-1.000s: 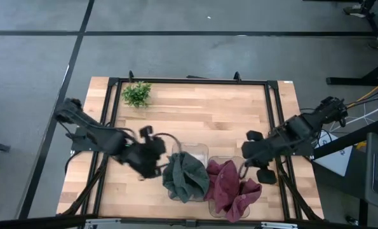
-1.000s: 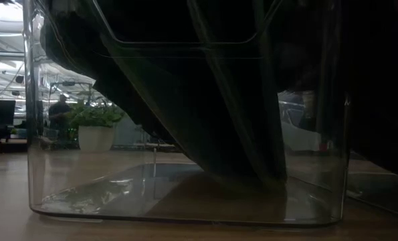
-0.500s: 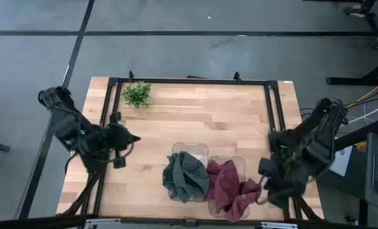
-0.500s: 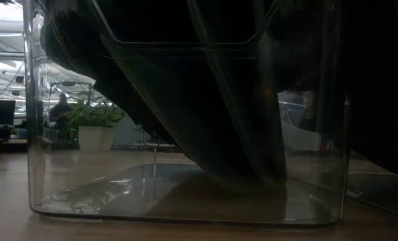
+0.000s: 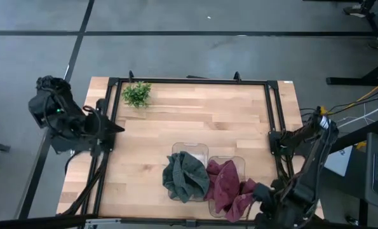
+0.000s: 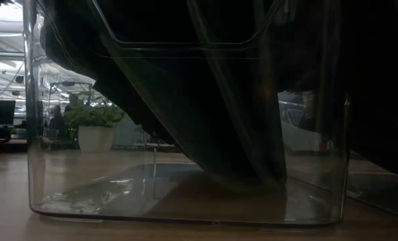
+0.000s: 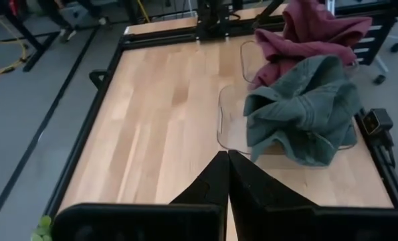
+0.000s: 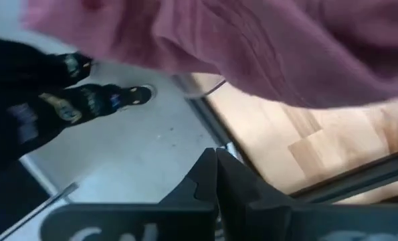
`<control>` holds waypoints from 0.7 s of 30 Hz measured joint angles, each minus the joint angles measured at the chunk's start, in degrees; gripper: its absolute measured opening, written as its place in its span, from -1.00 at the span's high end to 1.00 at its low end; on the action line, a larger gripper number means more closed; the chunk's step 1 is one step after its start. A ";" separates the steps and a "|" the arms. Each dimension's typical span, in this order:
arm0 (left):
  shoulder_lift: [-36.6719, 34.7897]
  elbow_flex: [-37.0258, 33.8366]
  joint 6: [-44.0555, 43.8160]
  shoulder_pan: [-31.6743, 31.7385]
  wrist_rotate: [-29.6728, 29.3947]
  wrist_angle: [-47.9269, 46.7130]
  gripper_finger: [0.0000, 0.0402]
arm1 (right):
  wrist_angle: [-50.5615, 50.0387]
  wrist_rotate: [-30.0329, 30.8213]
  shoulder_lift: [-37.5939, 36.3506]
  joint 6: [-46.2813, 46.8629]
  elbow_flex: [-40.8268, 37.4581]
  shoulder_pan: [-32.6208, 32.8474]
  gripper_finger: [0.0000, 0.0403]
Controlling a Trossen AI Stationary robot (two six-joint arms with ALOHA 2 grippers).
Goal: Pick & Place hat
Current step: Adjust the red caps in the right transparent bin
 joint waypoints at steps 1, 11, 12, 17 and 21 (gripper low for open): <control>-0.52 0.00 0.35 0.00 0.06 0.00 0.99 | -0.08 0.00 1.04 0.71 0.00 -0.16 0.99; -2.70 0.00 2.49 0.00 0.68 0.02 0.98 | -7.10 1.15 6.34 1.94 0.00 -4.34 0.98; -2.70 0.00 2.49 0.00 0.96 0.02 0.98 | -7.11 1.82 6.34 0.71 0.00 -5.35 0.98; -2.41 0.00 2.24 0.00 2.74 0.02 0.99 | -6.29 2.72 6.34 -9.21 -0.02 -11.50 0.97; -2.14 0.00 1.55 0.00 3.34 0.08 0.98 | -6.06 2.71 6.34 -18.09 -0.02 -16.59 0.97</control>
